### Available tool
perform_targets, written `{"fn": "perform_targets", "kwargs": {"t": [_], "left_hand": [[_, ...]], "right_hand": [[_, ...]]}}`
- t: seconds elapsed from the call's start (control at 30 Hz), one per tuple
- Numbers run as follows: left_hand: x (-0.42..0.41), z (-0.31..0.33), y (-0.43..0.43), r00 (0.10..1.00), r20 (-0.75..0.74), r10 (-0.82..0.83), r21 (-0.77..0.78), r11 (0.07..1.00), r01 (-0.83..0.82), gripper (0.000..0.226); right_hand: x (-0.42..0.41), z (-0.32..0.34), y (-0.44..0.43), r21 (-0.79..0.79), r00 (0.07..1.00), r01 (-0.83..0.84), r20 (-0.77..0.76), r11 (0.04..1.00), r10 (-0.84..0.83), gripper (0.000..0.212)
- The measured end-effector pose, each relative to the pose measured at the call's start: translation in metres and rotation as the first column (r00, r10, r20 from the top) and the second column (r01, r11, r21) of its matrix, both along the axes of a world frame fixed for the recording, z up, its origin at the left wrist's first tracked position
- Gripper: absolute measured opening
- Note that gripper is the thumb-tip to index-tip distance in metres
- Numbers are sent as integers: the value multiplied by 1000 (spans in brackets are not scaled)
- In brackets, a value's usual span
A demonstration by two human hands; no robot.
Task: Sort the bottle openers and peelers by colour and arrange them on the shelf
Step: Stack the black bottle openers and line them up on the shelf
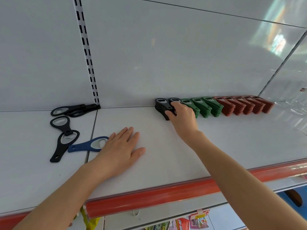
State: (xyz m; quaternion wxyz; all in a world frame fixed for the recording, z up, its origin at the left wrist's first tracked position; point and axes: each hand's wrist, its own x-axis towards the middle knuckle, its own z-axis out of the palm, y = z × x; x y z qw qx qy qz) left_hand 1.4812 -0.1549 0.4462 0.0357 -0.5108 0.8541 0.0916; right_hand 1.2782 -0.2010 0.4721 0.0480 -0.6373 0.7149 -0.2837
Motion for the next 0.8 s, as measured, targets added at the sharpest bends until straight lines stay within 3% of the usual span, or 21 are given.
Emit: {"fn": "perform_targets", "kwargs": {"t": [0.1, 0.2, 0.27, 0.43, 0.47, 0.57, 0.63, 0.7, 0.77, 0.8], "left_hand": [[1, -1, 0, 1000, -15, -4, -1, 1000, 4, 111], [1, -1, 0, 1000, -19, -10, -4, 1000, 10, 134], [2, -3, -2, 1000, -21, 0, -6, 1000, 0, 137], [1, -4, -2, 999, -41, -12, -25, 1000, 11, 129], [1, -4, -3, 999, -48, -16, -19, 1000, 15, 122], [-1, 0, -2, 1000, -31, -1, -7, 1000, 1, 71], [-3, 6, -1, 1000, -22, -19, -27, 999, 19, 62], [-1, 11, 1, 999, 5, -32, -92, 995, 32, 71], [5, 21, 10, 992, -123, -27, -202, 979, 2, 95], [9, 25, 14, 977, -212, -22, -238, 971, -29, 93]], "right_hand": [[0, -3, -3, -48, 1000, -30, -11, 998, 30, 21], [0, -4, -6, -53, 999, -45, -25, 998, 43, 24], [0, -4, -6, -61, 998, -53, -41, 997, 51, 26], [-1, -4, -6, -70, 998, -58, -42, 996, 55, 22], [-2, -4, -7, -69, 998, -61, -36, 996, 59, 21], [-6, -2, -7, -64, 997, -75, -31, 995, 73, 21], [-9, 2, -4, -92, 995, -92, -36, 991, 89, 24], [-12, 7, 1, -129, 993, -114, -32, 985, 111, 25], [-14, 12, 6, -146, 986, -166, -9, 975, 166, 25], [-13, 14, 9, -145, 978, -206, 11, 968, 210, 24]]}}
